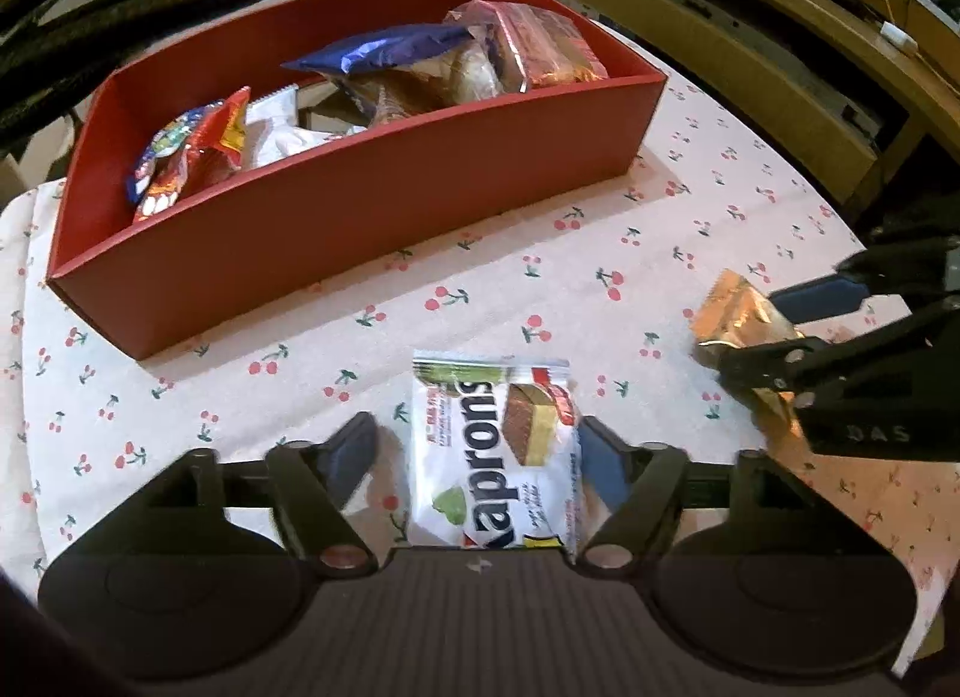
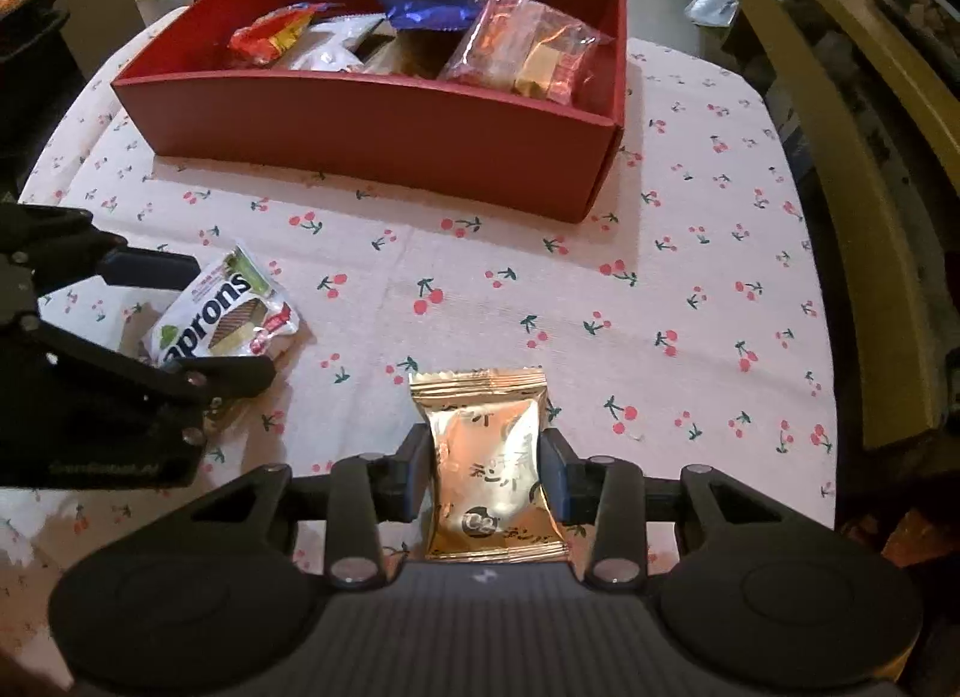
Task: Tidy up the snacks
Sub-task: 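Carry both packs over the red tray and lower them inside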
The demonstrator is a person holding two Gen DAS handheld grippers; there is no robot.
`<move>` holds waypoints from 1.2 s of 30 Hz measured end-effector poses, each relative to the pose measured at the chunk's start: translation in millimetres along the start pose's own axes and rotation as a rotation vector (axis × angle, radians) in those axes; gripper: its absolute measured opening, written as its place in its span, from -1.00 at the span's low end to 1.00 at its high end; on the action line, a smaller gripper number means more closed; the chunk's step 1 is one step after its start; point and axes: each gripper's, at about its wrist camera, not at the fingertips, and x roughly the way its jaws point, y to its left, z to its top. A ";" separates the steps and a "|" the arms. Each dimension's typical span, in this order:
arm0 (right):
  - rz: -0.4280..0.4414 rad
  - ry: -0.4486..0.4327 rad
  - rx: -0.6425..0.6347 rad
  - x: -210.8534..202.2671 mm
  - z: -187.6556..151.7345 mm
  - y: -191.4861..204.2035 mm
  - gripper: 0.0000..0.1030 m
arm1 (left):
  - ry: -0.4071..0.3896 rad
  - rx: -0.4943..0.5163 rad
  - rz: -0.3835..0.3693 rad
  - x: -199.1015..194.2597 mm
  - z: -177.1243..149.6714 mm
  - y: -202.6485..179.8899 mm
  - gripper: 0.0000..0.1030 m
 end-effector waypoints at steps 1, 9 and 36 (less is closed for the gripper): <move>-0.009 0.013 0.011 3.9 -0.2 -0.6 0.09 | 0.000 -0.001 0.004 2.1 0.0 0.2 0.74; -0.029 0.020 0.043 4.4 -5.8 1.2 0.09 | -0.016 0.034 0.029 1.6 -2.7 -5.3 0.28; -0.022 -0.303 0.215 -55.8 106.2 12.6 0.08 | -0.302 -0.097 0.135 -56.8 86.4 40.7 0.26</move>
